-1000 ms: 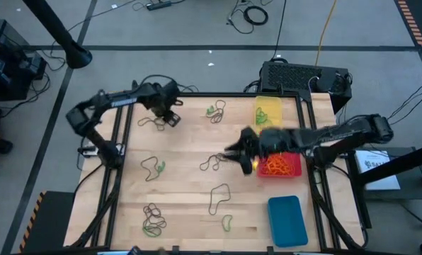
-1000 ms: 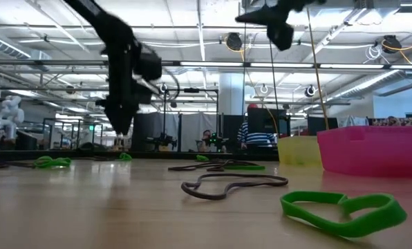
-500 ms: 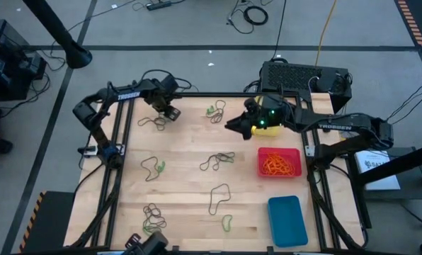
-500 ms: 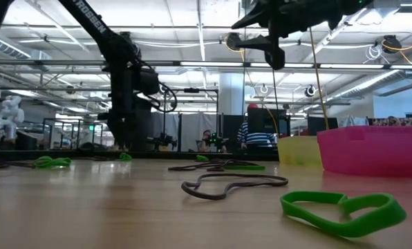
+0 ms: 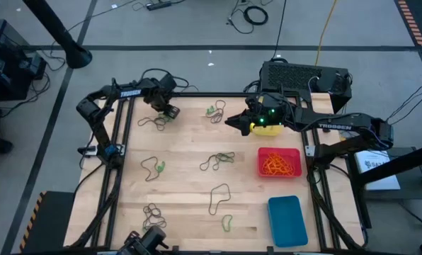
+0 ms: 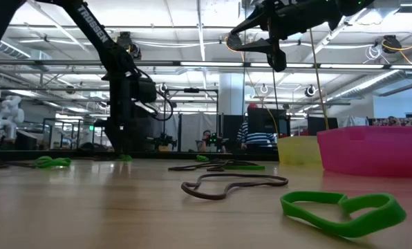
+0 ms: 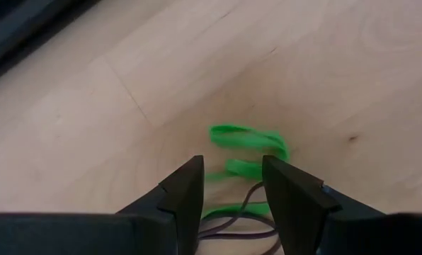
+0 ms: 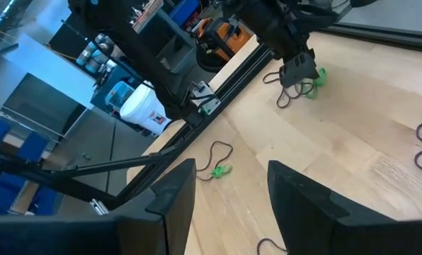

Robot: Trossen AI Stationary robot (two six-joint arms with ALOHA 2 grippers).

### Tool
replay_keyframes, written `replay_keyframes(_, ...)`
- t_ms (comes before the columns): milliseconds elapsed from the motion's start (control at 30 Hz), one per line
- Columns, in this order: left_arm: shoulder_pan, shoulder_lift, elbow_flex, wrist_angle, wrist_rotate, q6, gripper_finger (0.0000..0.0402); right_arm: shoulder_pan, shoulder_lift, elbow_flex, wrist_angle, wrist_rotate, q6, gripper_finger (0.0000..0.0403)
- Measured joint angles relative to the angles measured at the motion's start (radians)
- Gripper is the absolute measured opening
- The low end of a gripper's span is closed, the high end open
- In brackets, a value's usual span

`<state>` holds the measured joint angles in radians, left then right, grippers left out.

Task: Sort rubber bands into baskets
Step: Put the green rubber band into the yellow bin

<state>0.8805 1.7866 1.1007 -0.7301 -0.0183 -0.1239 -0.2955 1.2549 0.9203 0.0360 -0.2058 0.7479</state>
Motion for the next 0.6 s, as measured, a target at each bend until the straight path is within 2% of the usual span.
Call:
replay_keyframes(133,0.002,0.020,0.000,-0.003,0.037,-0.001,0.0152,0.001,0.000,0.000,-0.001,0.000,-0.001,0.0169)
replay_keyframes(467,0.002,0.023,-0.002,0.005,0.049,-0.001,0.0152,0.001,0.000,0.000,-0.003,0.000,-0.040,0.0169)
replay_keyframes(600,0.002,0.023,-0.002,0.013,0.049,-0.001,0.0135,0.001,0.000,0.000,-0.003,-0.001,-0.056,0.0169)
